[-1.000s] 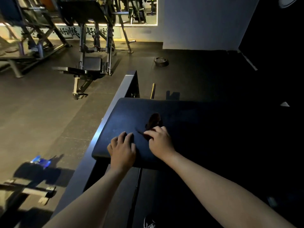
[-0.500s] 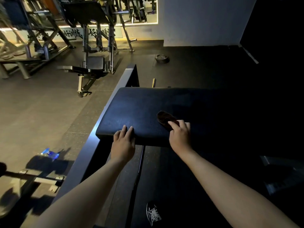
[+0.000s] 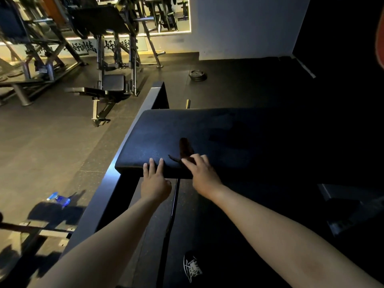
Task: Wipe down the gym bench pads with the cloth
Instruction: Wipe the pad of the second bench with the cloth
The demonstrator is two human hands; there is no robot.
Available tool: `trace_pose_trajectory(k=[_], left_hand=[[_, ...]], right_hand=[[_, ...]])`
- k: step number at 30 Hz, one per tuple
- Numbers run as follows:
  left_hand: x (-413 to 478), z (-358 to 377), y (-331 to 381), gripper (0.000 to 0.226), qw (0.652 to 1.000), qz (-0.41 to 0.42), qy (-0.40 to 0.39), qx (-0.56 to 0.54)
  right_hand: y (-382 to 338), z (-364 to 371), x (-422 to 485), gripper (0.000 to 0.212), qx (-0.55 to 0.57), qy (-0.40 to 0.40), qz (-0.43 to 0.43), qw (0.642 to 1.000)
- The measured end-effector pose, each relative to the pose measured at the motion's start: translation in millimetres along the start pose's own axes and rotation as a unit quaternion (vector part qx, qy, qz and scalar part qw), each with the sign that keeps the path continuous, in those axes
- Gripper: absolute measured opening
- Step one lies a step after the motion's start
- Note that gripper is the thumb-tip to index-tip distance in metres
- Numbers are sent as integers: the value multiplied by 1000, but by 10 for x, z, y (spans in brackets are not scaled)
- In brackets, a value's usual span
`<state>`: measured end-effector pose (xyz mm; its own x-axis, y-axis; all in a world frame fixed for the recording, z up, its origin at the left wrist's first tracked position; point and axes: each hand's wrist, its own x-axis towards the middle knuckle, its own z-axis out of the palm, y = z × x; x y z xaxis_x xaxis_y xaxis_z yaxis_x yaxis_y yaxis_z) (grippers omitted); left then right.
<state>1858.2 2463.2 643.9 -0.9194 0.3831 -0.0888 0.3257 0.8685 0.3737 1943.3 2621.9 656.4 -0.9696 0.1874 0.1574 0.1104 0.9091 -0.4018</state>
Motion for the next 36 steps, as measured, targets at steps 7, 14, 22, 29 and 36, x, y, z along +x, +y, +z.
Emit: trace_pose_trajectory(k=[7,14,22,29,36], left_hand=[[-29,-37,-5,86,1000,-1,-21,-5],[2,-43,-84,91,999,5,-42,1],[-55,-30,37,90,997,-34,-45,49],[-215,158,649,90,988,93,-42,116],[-239,210,697,91,990,97,-60,79]], right_hand=[[309,22,-361,59,27,140,92,985],[-487,316,150,53,73,54,12,996],[-198,178,10,49,-21,57,-15,998],[567,-133,-560,50,17,160,89,983],[657,-224,-604,54,45,203,194,959]])
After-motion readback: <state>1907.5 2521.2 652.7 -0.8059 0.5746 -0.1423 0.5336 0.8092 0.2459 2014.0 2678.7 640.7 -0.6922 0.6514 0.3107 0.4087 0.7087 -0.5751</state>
